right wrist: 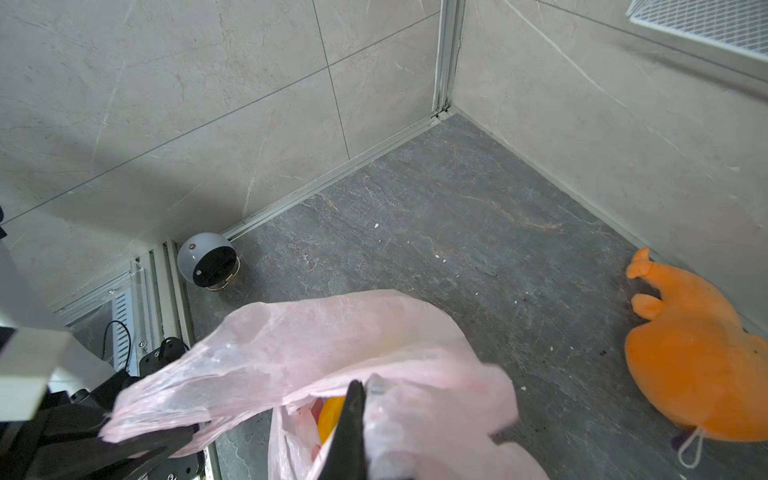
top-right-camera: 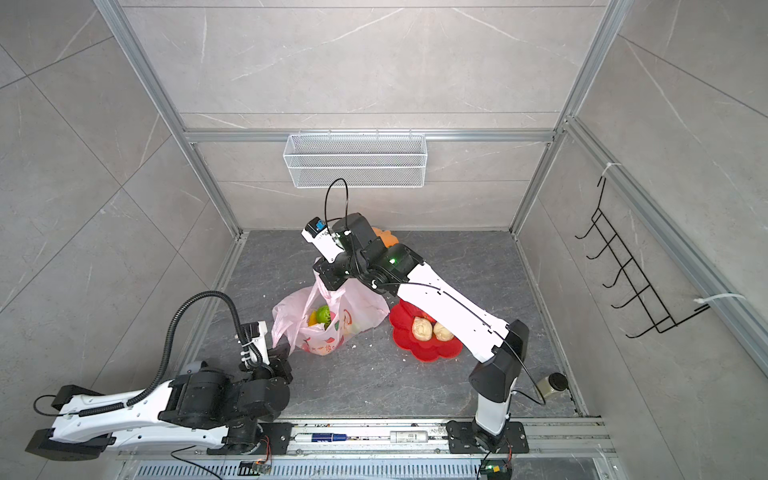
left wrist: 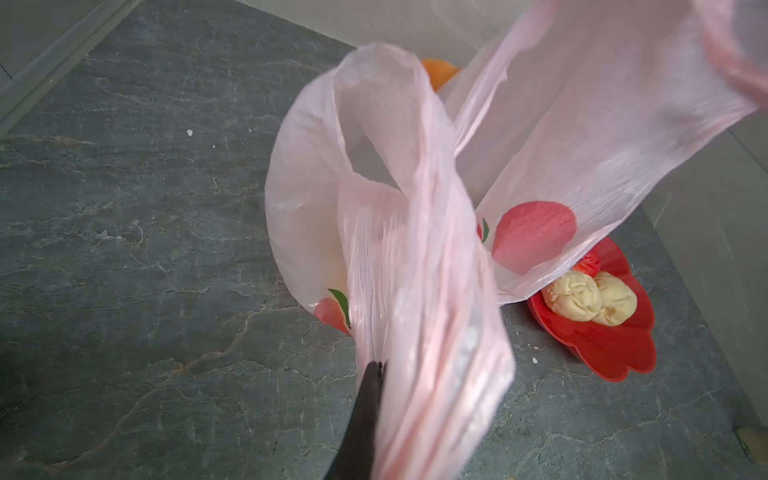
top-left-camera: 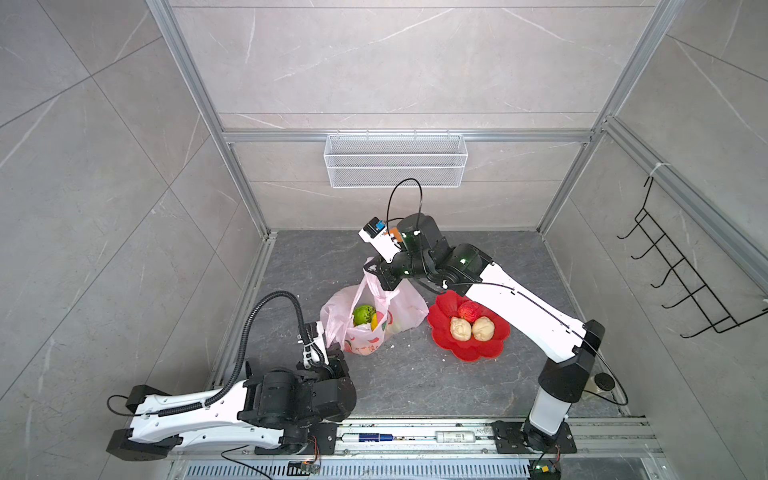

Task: Take the fake fruits out of the plastic bag

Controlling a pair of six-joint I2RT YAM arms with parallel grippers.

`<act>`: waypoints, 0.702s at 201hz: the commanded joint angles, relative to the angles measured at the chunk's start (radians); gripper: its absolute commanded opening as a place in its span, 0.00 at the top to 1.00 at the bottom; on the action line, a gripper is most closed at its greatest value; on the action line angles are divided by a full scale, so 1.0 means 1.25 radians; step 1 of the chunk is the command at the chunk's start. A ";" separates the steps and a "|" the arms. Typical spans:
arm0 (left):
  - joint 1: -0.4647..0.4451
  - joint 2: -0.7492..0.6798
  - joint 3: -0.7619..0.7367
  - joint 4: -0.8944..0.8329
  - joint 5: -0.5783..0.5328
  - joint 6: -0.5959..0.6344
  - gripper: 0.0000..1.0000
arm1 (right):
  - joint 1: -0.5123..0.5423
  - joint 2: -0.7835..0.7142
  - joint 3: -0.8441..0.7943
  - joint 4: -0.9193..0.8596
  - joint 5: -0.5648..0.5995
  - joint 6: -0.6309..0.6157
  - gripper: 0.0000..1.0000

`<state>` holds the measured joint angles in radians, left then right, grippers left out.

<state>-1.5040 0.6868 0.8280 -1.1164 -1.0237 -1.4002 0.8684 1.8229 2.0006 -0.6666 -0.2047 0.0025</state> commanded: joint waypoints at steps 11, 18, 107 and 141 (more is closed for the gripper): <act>-0.001 -0.026 0.106 -0.027 -0.087 0.104 1.00 | -0.016 0.050 0.105 -0.035 -0.039 -0.027 0.98; -0.001 -0.031 0.124 -0.009 -0.097 0.148 1.00 | -0.018 0.063 0.129 -0.043 -0.044 -0.030 0.98; -0.001 -0.037 0.315 0.223 -0.171 0.633 1.00 | -0.050 0.183 0.371 -0.101 -0.098 -0.045 0.98; -0.001 -0.030 0.253 0.078 -0.111 0.406 1.00 | -0.049 0.071 0.075 0.037 -0.100 0.000 0.98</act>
<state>-1.5036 0.6342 1.1976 -0.9119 -1.1931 -0.7517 0.8047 2.0048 2.3299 -0.7273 -0.3111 -0.0299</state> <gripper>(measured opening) 0.043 0.048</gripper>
